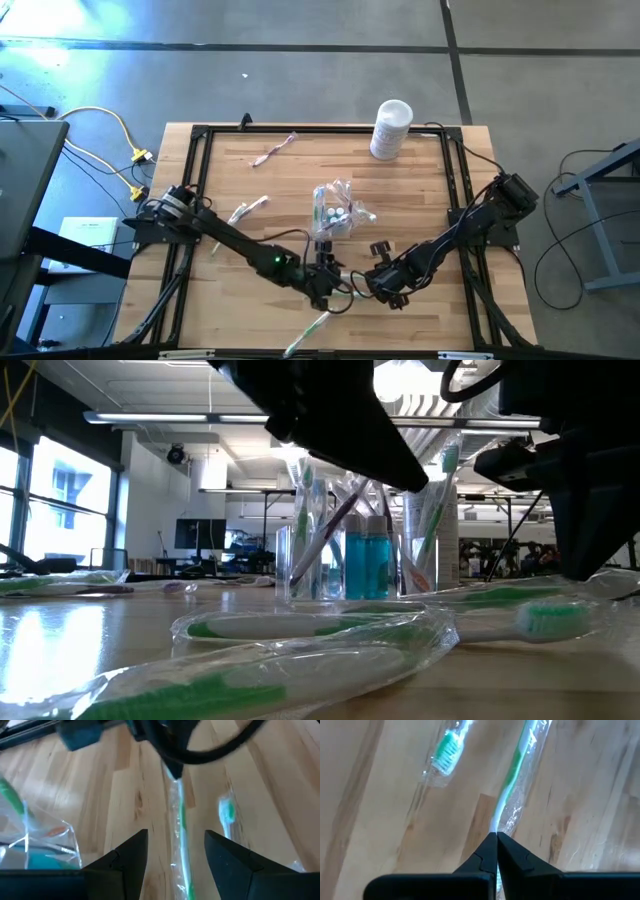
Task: Pick & Place toothbrushing station
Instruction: Put the green toothbrush into the transparent organizer
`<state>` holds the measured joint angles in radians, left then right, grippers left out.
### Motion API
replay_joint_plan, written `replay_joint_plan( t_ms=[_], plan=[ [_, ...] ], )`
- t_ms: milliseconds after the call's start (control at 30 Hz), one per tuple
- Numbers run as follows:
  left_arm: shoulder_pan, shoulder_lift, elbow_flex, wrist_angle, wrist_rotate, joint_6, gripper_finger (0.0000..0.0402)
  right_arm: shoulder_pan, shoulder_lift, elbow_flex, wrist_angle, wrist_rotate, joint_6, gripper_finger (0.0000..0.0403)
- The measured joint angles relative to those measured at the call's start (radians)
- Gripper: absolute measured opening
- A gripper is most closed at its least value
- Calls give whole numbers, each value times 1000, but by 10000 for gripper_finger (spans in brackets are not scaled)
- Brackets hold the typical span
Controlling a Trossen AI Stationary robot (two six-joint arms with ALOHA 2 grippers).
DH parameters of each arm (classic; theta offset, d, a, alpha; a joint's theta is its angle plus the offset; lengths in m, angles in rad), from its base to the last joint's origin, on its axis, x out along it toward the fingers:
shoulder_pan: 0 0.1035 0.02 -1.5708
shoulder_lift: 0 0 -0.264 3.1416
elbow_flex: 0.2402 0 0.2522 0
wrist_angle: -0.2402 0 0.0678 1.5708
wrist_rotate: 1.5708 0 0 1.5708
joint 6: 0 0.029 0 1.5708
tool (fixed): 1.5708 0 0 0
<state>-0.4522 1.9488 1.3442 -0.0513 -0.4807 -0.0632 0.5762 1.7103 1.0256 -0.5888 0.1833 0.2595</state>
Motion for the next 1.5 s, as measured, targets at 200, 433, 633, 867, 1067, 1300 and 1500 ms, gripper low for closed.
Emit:
replay_joint_plan(
  t_ms=[200, 433, 633, 867, 1067, 1300, 1500],
  plan=[
    [10, 3, 0, 20, 33, 4, 187, 0, -18, 2, 3, 52, -6, 2],
    [41, 23, 0, 50, 109, -39, 187, 0, -51, 2, 3, 110, -13, 2],
    [79, 48, -2, 86, 205, -73, 187, 0, -53, 2, 4, 113, -25, 2],
    [119, 70, -1, 132, 314, -74, 187, 0, -53, 2, 11, 123, -44, 2],
    [139, 83, -1, 154, 341, -112, 187, 0, -53, 2, 22, 125, -52, 2],
    [145, 99, 1, 164, 352, -152, 187, 0, -53, 3, 34, 132, -59, 2],
    [145, 106, -1, 162, 369, -158, 187, 0, -53, 3, 55, 143, -82, 2]
  ],
)
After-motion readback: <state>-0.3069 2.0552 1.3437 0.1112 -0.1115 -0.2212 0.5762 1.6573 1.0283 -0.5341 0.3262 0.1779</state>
